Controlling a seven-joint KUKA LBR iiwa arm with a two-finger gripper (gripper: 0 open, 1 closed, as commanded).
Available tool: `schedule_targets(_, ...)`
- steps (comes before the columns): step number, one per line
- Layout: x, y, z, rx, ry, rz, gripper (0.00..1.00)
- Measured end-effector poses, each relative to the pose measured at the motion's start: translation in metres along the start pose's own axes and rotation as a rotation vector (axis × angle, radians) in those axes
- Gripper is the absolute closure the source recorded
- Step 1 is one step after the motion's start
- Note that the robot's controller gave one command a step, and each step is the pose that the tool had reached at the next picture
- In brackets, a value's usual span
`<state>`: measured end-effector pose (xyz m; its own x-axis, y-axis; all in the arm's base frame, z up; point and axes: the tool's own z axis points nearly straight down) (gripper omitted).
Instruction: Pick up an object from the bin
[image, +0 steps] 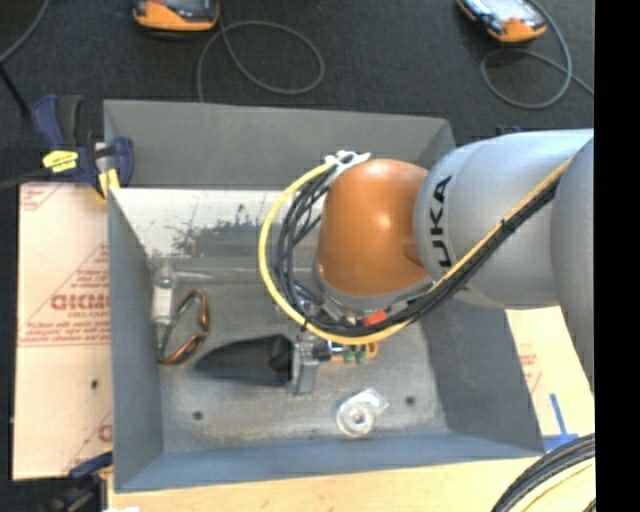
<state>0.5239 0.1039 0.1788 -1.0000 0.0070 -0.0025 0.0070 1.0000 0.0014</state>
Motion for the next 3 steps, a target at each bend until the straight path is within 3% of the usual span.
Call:
schedule_targets(2,-0.001,0.0,0.002,0.0,-0.002,0.0,0.0)
schedule_targets(3,0.002,-0.012,0.04,0.001,0.007,-0.106,0.0)
